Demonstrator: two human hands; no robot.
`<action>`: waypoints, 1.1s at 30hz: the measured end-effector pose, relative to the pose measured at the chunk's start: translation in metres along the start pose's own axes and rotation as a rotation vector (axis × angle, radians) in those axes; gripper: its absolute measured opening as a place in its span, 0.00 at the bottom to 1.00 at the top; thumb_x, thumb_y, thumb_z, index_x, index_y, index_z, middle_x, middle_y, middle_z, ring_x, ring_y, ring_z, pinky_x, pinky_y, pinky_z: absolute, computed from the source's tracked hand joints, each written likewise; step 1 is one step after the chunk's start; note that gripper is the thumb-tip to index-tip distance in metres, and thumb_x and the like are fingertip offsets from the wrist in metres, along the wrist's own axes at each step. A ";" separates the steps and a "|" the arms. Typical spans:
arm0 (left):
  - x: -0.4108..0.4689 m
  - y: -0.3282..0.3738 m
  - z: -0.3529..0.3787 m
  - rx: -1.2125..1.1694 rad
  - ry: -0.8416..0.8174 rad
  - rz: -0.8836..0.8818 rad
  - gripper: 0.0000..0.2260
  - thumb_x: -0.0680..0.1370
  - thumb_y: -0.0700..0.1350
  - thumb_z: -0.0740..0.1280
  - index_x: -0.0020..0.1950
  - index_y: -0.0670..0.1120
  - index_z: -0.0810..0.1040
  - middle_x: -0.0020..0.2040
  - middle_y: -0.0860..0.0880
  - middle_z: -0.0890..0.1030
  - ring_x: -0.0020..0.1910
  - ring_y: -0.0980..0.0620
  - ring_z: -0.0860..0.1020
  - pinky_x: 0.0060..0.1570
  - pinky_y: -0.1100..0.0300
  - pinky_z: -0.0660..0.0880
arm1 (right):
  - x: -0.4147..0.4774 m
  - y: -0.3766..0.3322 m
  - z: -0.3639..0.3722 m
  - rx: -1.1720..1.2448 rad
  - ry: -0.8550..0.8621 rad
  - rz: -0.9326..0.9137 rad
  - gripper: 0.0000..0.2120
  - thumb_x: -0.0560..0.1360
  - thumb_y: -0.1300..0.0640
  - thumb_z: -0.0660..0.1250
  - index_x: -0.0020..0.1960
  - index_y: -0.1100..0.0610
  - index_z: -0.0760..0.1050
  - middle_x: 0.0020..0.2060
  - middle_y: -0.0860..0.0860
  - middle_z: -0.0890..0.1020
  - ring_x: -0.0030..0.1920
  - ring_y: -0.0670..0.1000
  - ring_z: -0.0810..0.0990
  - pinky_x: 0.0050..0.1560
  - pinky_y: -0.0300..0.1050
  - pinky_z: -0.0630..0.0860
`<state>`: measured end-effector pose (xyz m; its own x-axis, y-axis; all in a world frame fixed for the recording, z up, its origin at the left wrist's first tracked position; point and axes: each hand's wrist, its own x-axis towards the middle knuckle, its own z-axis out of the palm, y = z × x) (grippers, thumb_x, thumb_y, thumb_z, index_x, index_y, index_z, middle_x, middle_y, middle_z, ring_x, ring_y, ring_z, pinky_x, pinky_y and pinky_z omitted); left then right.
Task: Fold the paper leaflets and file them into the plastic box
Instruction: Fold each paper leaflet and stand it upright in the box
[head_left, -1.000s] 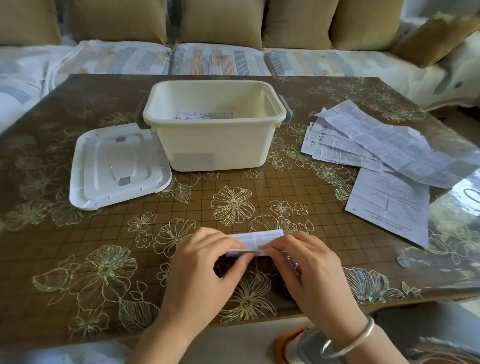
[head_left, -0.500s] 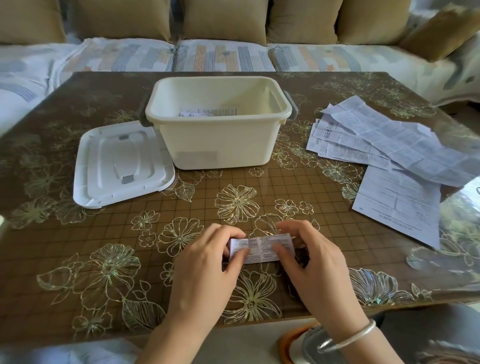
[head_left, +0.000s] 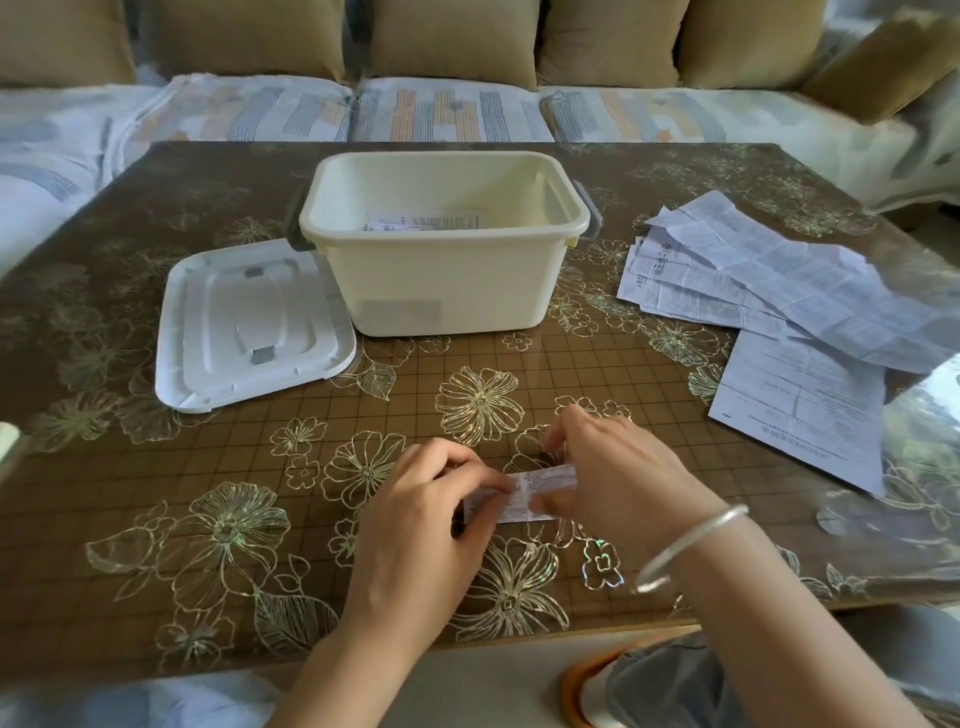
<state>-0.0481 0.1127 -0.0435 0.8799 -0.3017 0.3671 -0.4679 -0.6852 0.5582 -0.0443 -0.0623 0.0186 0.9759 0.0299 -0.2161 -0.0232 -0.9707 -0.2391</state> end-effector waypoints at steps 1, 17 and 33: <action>0.000 0.000 0.000 -0.003 -0.003 0.002 0.06 0.74 0.54 0.70 0.47 0.55 0.84 0.47 0.61 0.75 0.48 0.58 0.75 0.40 0.65 0.75 | 0.004 -0.001 -0.004 -0.020 -0.061 0.003 0.24 0.70 0.41 0.71 0.58 0.53 0.71 0.53 0.48 0.78 0.53 0.49 0.74 0.54 0.44 0.73; 0.003 0.002 -0.002 0.042 -0.014 0.025 0.14 0.72 0.60 0.64 0.45 0.52 0.82 0.48 0.59 0.76 0.46 0.58 0.73 0.36 0.65 0.72 | -0.035 0.001 0.027 0.472 0.312 -0.122 0.16 0.76 0.39 0.58 0.49 0.44 0.82 0.41 0.36 0.82 0.43 0.38 0.78 0.39 0.32 0.71; 0.017 -0.020 -0.044 -0.047 -0.305 0.208 0.10 0.70 0.56 0.70 0.48 0.56 0.82 0.49 0.63 0.77 0.48 0.62 0.76 0.44 0.64 0.76 | -0.030 -0.005 0.051 -0.105 0.562 -0.420 0.12 0.75 0.50 0.61 0.45 0.53 0.82 0.51 0.47 0.80 0.53 0.52 0.77 0.41 0.42 0.76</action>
<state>-0.0275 0.1500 -0.0156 0.7469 -0.6195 0.2415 -0.6360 -0.5595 0.5314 -0.0844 -0.0457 -0.0218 0.8626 0.3070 0.4020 0.3732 -0.9228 -0.0962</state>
